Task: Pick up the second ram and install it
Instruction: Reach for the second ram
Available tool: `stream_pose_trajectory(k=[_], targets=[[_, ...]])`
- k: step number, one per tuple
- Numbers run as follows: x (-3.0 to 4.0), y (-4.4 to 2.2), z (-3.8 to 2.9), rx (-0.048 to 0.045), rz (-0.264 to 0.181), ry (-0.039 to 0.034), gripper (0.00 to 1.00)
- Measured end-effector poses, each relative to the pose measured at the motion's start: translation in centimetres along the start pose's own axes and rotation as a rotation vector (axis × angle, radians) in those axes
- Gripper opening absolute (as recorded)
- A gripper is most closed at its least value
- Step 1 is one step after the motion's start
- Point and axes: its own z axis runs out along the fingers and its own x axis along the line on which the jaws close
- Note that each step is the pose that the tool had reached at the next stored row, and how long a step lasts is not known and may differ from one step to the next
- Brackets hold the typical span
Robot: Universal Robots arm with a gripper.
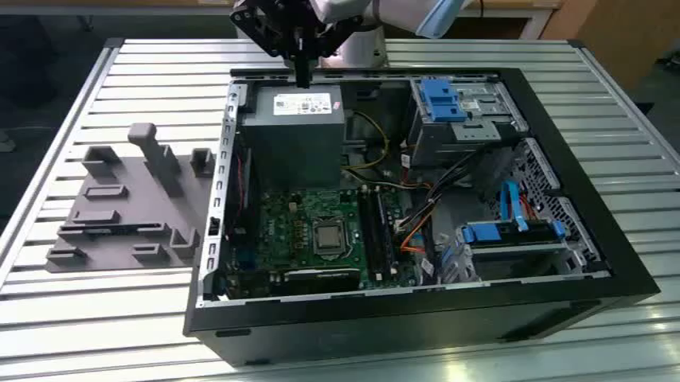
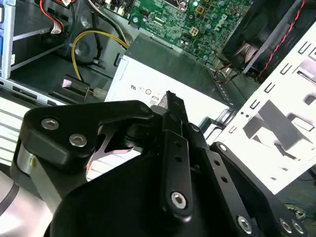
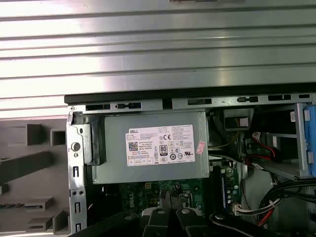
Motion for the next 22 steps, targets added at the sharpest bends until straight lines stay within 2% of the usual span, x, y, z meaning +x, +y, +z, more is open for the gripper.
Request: stream_pose_trajectory(k=[13, 17, 19, 22], targets=[[0.11, -0.01, -0.01, 0.0000, 0.000, 0.0000, 0.11], [0.52, -0.04, -0.02, 0.0001, 0.000, 0.0000, 0.11], [1.30, -0.10, -0.04, 0.0000, 0.000, 0.0000, 0.11], [1.58, -0.12, -0.04, 0.0000, 0.000, 0.0000, 0.11]])
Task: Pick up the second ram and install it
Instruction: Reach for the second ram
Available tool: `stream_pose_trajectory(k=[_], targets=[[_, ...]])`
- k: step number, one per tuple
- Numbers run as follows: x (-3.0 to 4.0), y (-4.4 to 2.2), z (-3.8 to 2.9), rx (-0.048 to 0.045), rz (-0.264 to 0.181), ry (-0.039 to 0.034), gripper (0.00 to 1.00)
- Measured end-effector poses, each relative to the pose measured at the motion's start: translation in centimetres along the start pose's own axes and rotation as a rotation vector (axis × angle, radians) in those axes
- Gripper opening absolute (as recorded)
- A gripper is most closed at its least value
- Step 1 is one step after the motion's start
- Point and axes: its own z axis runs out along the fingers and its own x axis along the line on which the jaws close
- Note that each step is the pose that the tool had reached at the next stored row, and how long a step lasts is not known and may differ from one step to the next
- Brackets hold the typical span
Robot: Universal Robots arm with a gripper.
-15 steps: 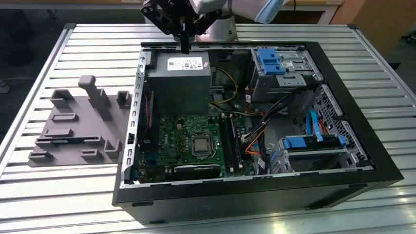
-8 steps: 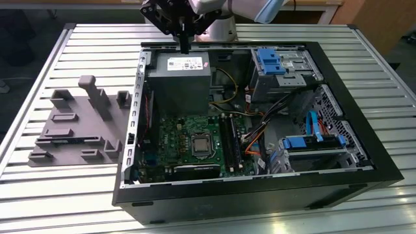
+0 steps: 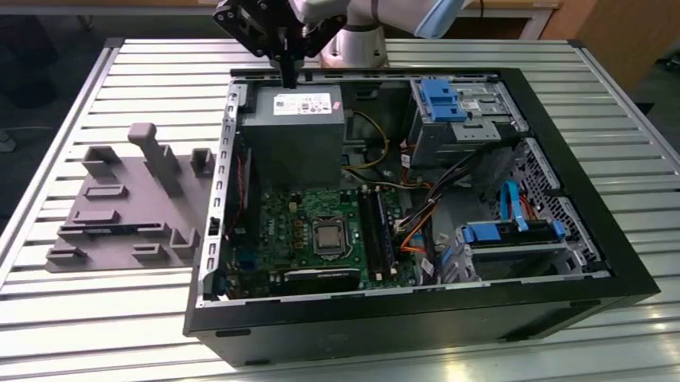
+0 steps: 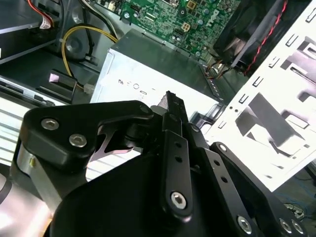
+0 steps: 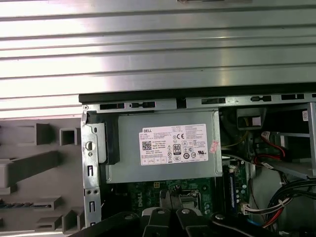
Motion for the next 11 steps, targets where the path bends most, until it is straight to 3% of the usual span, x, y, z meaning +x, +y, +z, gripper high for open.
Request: stream_pose_trajectory(k=[11], targets=[[1.07, -0.08, -0.02, 0.0000, 0.000, 0.0000, 0.11]])
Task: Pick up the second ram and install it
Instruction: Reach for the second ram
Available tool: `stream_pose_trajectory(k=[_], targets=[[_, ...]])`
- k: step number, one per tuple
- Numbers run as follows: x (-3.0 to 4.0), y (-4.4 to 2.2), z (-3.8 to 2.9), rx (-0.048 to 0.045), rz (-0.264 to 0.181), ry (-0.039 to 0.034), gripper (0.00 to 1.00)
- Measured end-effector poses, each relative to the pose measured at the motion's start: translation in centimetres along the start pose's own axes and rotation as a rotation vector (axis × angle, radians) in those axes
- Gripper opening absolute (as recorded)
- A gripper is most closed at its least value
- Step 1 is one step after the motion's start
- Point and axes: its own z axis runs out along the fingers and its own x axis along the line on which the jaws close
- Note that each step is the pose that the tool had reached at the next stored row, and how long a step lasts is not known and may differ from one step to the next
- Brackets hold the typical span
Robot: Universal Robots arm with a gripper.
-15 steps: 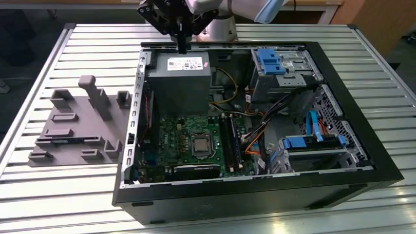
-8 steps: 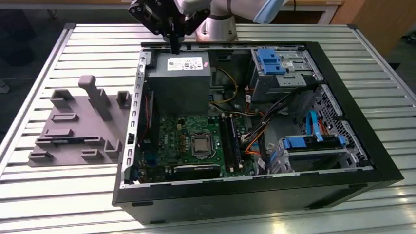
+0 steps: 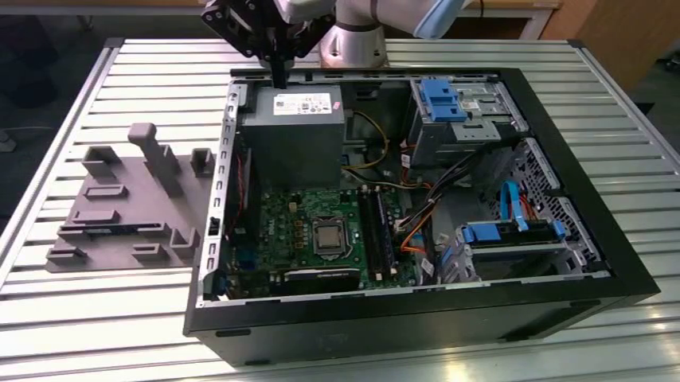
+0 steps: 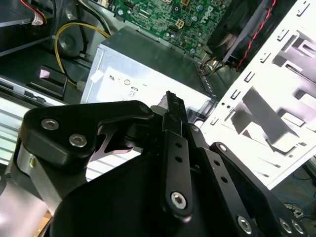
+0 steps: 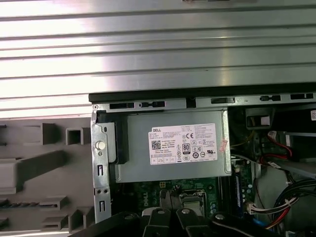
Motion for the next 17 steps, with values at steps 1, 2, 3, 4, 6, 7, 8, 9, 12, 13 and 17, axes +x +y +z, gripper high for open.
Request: stream_pose_trajectory(k=[1, 2, 3, 4, 6, 7, 8, 9, 12, 13, 17], targets=[[0.10, -0.01, 0.00, 0.0000, 0.000, 0.0000, 0.11], [0.23, -0.02, 0.00, 0.0000, 0.000, 0.0000, 0.11], [0.38, -0.03, -0.01, 0.0000, 0.000, 0.0000, 0.11], [0.54, -0.04, -0.01, -0.0001, 0.000, 0.0000, 0.11], [0.94, -0.07, -0.02, 0.0000, 0.000, -0.0001, 0.11], [1.16, -0.09, -0.02, 0.0000, 0.000, 0.0000, 0.11], [1.40, -0.11, -0.02, 0.0000, 0.000, -0.0001, 0.11], [1.67, -0.13, -0.03, 0.0000, 0.000, 0.0000, 0.11], [2.46, -0.19, -0.04, 0.0000, 0.000, 0.0000, 0.11], [2.72, -0.20, -0.04, 0.0001, 0.000, 0.0000, 0.11], [3.62, -0.28, -0.04, 0.0000, 0.000, 0.0000, 0.11]])
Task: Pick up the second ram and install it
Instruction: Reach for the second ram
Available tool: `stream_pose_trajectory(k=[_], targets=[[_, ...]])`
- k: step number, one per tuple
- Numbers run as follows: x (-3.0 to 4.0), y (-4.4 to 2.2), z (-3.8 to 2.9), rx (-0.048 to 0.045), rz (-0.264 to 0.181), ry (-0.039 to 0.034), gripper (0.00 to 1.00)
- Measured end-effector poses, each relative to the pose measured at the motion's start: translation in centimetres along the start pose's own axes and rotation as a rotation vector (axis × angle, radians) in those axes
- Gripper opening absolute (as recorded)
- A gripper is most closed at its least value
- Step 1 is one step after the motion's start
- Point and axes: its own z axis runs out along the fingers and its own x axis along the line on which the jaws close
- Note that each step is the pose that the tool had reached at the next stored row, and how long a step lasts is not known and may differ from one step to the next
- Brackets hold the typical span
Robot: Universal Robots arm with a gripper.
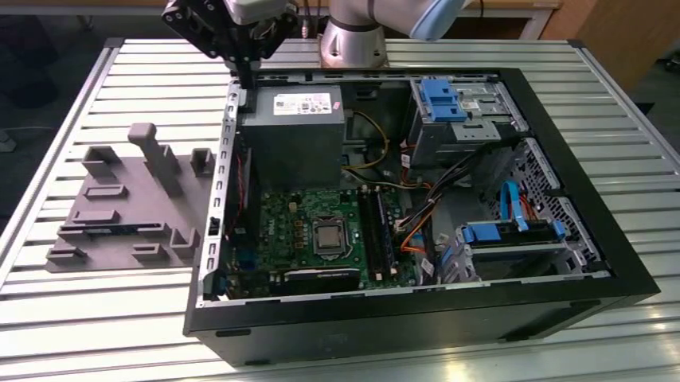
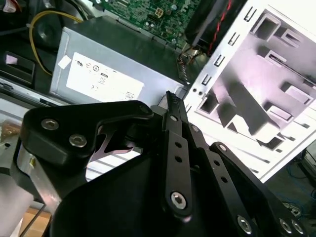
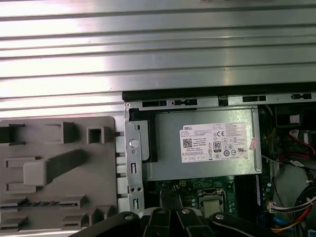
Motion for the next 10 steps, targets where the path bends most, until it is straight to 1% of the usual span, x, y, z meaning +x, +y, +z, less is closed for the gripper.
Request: stream_pose_trajectory(k=[5, 10], targets=[[1.12, -0.09, 0.00, -0.0001, 0.000, 0.0000, 0.11], [2.04, -0.16, 0.02, 0.0000, 0.000, 0.0001, 0.11]])
